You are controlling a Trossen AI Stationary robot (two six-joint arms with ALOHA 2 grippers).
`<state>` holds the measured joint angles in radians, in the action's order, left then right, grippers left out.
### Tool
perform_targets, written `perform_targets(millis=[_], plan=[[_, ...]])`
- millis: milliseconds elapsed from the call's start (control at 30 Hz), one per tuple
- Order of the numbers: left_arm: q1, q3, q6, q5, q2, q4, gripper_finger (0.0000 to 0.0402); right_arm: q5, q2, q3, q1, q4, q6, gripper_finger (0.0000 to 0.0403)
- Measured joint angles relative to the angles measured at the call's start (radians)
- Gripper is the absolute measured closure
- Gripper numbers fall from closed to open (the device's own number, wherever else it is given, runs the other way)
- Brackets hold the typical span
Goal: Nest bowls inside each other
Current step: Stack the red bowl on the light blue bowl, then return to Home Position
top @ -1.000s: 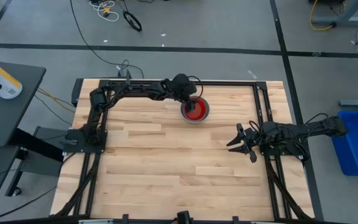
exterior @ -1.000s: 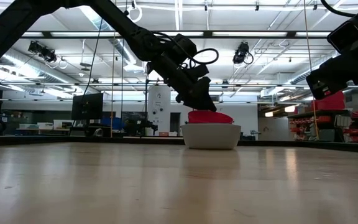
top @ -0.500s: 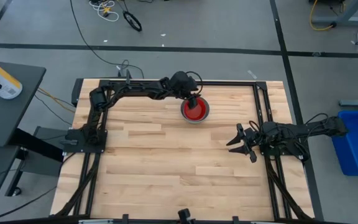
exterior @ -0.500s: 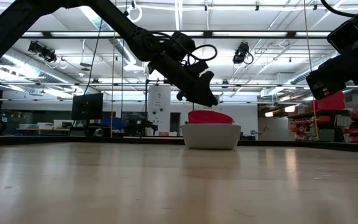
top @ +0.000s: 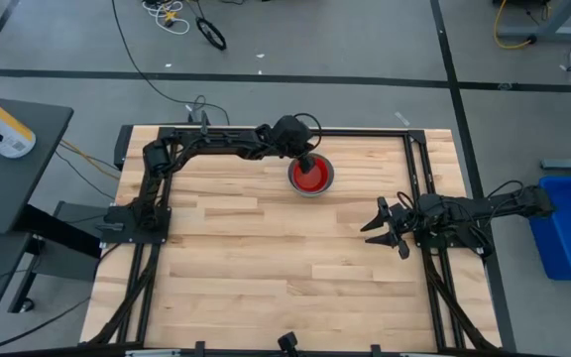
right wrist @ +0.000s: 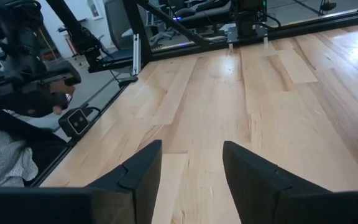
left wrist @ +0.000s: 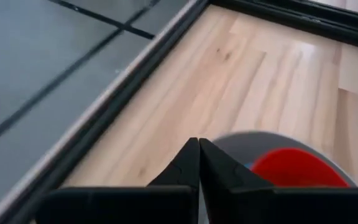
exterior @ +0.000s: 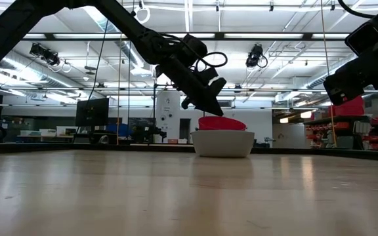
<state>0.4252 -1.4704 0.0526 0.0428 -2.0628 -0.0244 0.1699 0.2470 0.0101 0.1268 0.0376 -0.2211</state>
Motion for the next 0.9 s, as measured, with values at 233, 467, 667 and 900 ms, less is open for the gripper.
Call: perform_targets(millis=[233,467,667,900], plan=[[0.002,0.000,0.060,-0.035,0.000,0.095,0.0398,0.000,0.000,0.000,0.000,0.000,0.000,0.0211],[0.000,0.000,0.086,-0.030,-0.008,0.098,0.0400,0.000,0.000,0.000,0.000,0.000,0.000,0.0198],[-0.011,0.000,0.061,0.077,-0.019,0.051,0.0400,0.006,0.000,0.000,0.000,0.001,0.000,0.0188],[-0.054,0.000,0.028,0.225,-0.019,-0.052,0.0399,0.041,0.000,0.000,0.000,0.004,0.000,0.0178]])
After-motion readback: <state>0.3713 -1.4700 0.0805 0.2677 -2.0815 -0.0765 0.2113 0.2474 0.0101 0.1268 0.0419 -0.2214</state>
